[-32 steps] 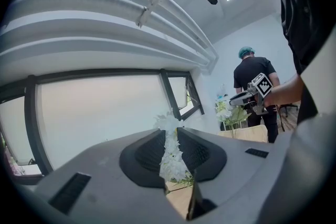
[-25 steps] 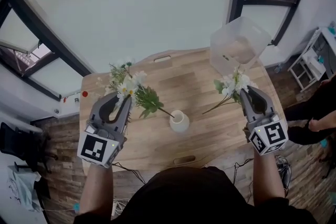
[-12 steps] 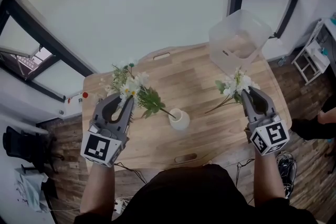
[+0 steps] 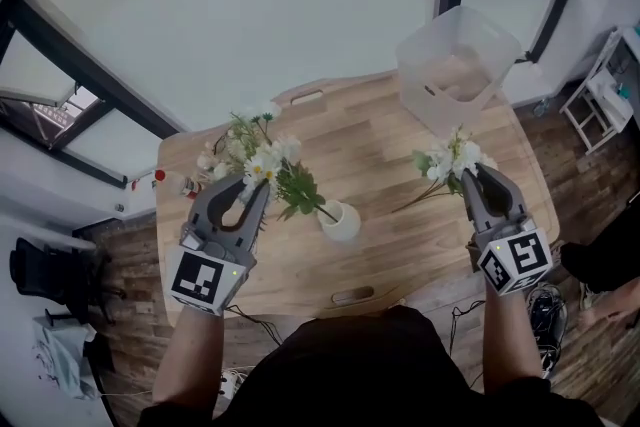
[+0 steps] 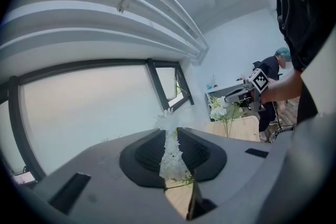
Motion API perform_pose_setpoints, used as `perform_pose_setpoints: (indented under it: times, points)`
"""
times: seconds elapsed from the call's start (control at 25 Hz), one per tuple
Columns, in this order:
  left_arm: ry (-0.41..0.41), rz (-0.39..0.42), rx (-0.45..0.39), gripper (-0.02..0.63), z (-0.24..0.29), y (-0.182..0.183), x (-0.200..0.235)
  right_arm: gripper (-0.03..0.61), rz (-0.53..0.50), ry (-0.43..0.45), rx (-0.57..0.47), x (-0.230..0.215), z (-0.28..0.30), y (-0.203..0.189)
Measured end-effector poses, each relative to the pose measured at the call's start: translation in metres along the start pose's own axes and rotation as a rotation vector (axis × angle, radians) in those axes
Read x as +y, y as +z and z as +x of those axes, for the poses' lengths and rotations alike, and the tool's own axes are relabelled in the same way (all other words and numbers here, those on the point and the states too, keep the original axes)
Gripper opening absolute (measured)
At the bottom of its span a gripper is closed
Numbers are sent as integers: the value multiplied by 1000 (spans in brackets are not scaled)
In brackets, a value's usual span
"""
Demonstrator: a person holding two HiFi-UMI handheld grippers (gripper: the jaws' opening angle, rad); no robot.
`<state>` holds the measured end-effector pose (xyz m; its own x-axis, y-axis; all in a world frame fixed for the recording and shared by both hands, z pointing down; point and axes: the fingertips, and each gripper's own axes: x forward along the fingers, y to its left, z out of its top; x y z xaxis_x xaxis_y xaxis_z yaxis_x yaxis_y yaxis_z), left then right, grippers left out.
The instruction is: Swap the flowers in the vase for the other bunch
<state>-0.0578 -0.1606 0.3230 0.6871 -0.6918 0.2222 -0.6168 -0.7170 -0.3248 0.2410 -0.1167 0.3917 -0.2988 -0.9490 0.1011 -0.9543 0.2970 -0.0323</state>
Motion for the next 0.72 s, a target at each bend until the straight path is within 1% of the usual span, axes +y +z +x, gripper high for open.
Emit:
perform_pose_setpoints:
  times: [0.4,0.72]
  points:
    - [-32,14,31,66,9,-10,-22,77,22,21,14,-1,-1,-15]
    - [-66,-2,49,66,13,-16,-28,77,32,33,37,9,6,-17]
